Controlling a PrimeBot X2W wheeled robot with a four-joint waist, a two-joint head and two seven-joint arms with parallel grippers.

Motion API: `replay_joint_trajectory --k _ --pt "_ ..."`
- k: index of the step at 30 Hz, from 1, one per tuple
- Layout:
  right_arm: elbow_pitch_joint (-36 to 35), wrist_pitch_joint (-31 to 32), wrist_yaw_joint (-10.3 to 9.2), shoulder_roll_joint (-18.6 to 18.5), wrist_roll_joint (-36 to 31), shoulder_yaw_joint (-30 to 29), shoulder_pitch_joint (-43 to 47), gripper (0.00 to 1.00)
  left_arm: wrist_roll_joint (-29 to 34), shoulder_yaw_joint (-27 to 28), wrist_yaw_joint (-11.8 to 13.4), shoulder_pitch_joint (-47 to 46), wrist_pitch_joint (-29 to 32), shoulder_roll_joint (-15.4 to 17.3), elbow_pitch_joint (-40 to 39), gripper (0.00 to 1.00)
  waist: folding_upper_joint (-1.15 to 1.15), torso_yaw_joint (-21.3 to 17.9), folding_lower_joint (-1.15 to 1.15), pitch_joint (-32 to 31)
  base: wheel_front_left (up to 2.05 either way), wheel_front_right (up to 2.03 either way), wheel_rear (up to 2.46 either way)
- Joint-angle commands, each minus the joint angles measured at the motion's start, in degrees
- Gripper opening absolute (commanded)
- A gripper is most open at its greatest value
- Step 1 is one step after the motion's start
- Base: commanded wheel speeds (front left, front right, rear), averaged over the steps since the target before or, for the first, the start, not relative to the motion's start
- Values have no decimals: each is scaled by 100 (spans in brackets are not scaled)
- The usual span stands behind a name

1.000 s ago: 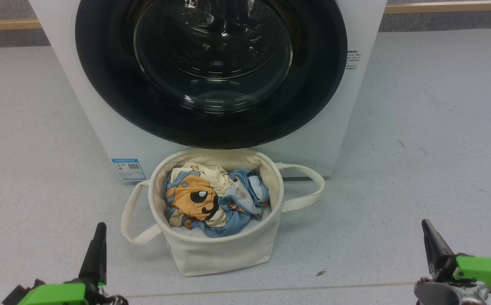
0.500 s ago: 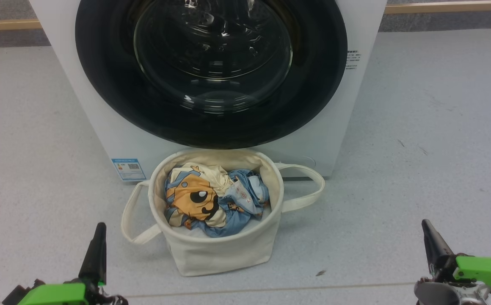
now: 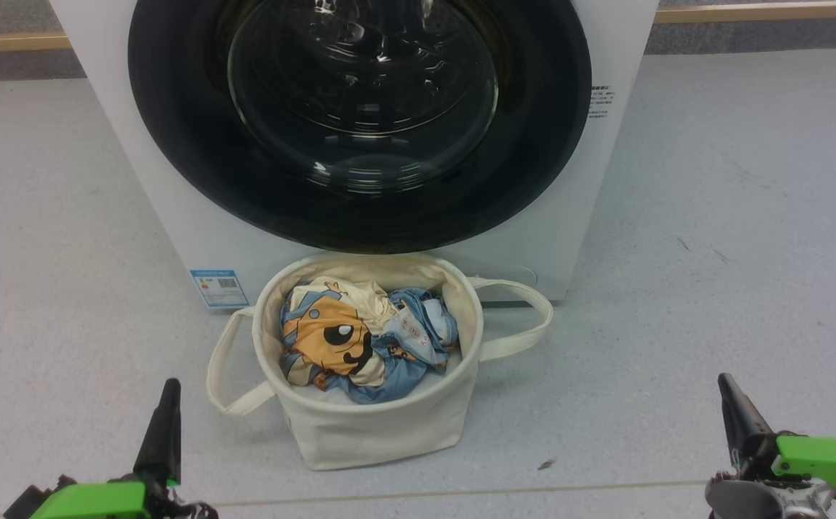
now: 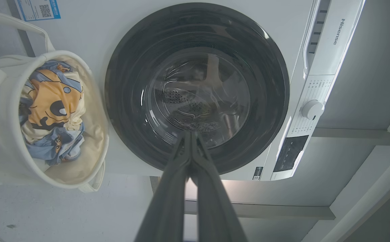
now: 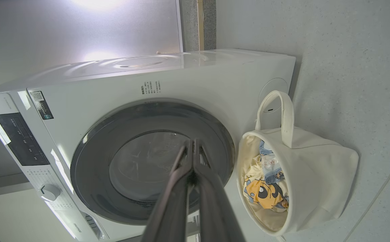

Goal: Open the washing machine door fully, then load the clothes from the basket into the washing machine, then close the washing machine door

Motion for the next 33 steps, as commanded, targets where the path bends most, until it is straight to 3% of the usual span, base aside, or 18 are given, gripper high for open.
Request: replay_joint_trajectory --k 1,21,22,30,33 --pt "-175 48 1 -46 -23 109 -279 0 67 198 -39 -261 43 34 -148 0 0 0 0 0 0 0 0" --pt "-175 49 1 -46 -23 108 -279 0 69 201 -39 -262 45 32 -148 0 0 0 0 0 0 0 0" --pt "7 -1 0 2 -1 0 1 100 0 2 2 0 -1 -2 7 100 0 0 0 0 0 0 0" --pt "58 -121 0 8 -137 -23 -31 100 2 -30 2 -30 -121 -6 113 100 0 15 13 -5 0 0 0" --pt "47 -171 0 6 -150 -65 -56 100 14 -35 1 -46 -170 -5 125 100 0 21 3 2 0 0 0"
